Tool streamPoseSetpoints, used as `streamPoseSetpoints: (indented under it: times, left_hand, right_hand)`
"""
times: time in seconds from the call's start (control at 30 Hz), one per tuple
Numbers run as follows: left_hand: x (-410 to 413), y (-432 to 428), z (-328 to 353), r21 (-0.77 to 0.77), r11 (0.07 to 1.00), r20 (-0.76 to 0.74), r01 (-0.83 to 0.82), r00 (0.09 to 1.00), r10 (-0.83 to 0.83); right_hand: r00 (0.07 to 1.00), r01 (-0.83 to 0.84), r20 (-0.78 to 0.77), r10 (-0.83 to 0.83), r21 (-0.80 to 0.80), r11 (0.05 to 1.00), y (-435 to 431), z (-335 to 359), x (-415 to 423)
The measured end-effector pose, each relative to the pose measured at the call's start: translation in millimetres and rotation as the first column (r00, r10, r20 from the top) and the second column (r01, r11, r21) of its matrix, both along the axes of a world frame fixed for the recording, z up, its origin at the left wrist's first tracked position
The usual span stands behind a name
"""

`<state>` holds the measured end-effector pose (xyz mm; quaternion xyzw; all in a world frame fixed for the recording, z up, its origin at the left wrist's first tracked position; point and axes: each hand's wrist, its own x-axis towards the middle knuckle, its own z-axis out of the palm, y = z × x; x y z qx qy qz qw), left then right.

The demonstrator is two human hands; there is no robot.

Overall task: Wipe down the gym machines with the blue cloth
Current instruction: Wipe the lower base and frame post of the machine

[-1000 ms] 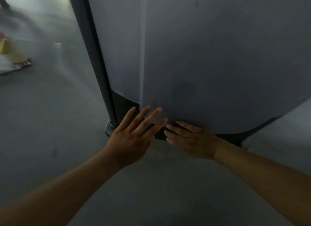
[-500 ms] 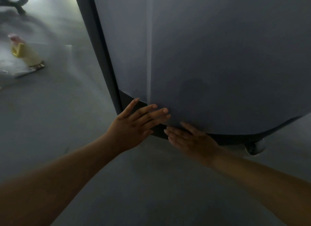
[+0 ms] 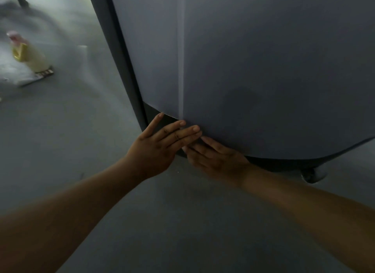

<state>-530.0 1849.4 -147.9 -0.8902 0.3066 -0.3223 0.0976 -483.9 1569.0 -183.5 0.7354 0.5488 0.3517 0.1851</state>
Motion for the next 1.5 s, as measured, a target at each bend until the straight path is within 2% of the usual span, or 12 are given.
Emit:
streamPoseSetpoints:
  times: [0.1,0.2,0.33,0.53,0.8,0.97,1.13,1.23,1.27,1.3,1.4,1.5]
  left_hand:
    - [0.2,2.6,3.1,0.015,1.000,-0.014,0.020,1.000,-0.020]
    - [-3.1,5.8,7.3,0.038,0.999,-0.018,0.020,1.000,-0.019]
    - [-6.4,-0.5,2.9,0.020,1.000,-0.060,-0.004,0.998,0.005]
    - [-20.0,-25.0,-12.2,0.006,0.999,-0.123,-0.036,0.992,0.037]
    - [-18.7,-44.7,-7.8,0.040,0.996,-0.030,0.075,0.997,-0.074]
    - [-15.6,-77.4,1.5,0.085,0.989,-0.011,0.121,0.993,-0.120]
    - [-14.2,-87.3,5.8,0.121,0.986,0.009,0.112,0.993,-0.114]
    - [-11.9,-89.2,4.4,0.141,0.985,0.026,0.096,0.995,-0.101]
    - [-11.4,-90.5,3.7,0.147,0.985,0.026,0.089,0.995,-0.094]
    - [-11.3,-91.4,2.9,0.154,0.985,0.027,0.083,0.996,-0.088]
    - [-12.6,-90.2,2.1,0.186,0.979,0.020,0.082,0.996,-0.087]
    - [-15.7,-87.0,7.5,0.239,0.964,0.007,0.118,0.992,-0.123]
  right_hand:
    - [0.993,0.034,-0.100,-0.061,-0.260,0.965,-11.4,-38.5,-4.9]
    - [0.968,0.053,-0.232,-0.095,-0.181,0.982,-17.1,-39.1,-12.0]
    - [0.995,0.035,-0.093,-0.032,0.031,0.999,-50.6,8.4,-12.8]
    - [0.999,0.038,-0.020,-0.044,-0.228,0.973,-98.9,-21.7,-11.6]
    - [0.989,0.144,0.028,-0.144,-0.010,0.989,-137.0,5.9,-18.2]
    - [0.976,0.131,-0.152,-0.158,-0.177,0.975,-145.5,-34.8,-14.1]
    - [0.983,0.125,-0.154,-0.097,0.188,0.974,-153.5,-4.5,-17.0]
    - [0.998,0.051,-0.036,-0.052,-0.037,0.998,-174.9,-13.0,-17.9]
    - [0.995,0.102,0.011,-0.101,-0.137,0.985,-178.9,-22.8,-17.8]
    - [0.989,0.133,-0.046,-0.142,-0.155,0.979,-178.8,-29.6,-16.3]
    - [0.956,0.093,-0.260,-0.135,-0.164,0.982,-176.0,-32.2,-8.2]
    - [0.970,0.112,-0.216,-0.111,-0.011,0.994,-196.2,-14.7,-8.9]
